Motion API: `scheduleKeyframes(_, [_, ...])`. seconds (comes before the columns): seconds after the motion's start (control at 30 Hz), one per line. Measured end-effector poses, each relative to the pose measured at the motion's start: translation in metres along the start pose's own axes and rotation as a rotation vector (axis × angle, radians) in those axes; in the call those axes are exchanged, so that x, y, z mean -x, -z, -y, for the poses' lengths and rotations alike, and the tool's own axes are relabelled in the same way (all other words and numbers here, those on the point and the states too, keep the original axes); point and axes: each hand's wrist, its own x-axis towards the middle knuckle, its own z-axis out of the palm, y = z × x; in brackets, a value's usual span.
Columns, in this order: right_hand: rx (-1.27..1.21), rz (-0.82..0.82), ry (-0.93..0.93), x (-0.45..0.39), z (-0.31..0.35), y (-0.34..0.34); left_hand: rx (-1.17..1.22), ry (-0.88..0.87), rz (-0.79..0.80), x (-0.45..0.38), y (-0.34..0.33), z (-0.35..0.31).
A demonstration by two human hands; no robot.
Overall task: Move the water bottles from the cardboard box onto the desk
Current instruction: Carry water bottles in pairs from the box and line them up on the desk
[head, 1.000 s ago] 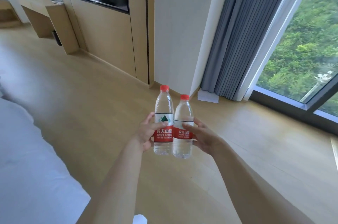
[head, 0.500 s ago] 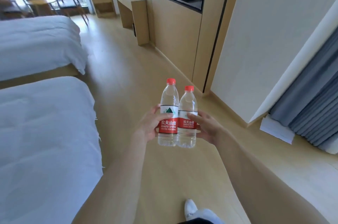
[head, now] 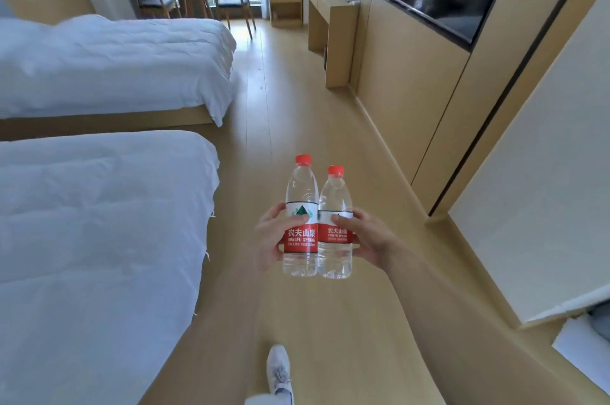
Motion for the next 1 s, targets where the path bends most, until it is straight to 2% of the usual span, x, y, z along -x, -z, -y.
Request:
scheduleKeyframes(0.2, [0.066, 0.010, 0.046, -0.107, 0.060, 0.007, 0.061, -0.059, -0.013, -0.101, 0.009, -0.055])
scheduleKeyframes(0.5, [0.055, -0.040, 0.175, -0.272, 0.201, 0.004, -0.018, -0.128, 0.073, -0.272, 0.019, -0.218])
scheduleKeyframes(0.67, [0.044, -0.027, 0.207, -0.341, 0.256, 0.006, -0.057, -0.140, 0.083, -0.339, 0.020, -0.284])
scheduleKeyframes(1.0, [0.021, 0.042, 0.229, -0.529, 0.342, 0.035, -0.151, -0.228, -0.017, -0.501, 0.020, -0.392])
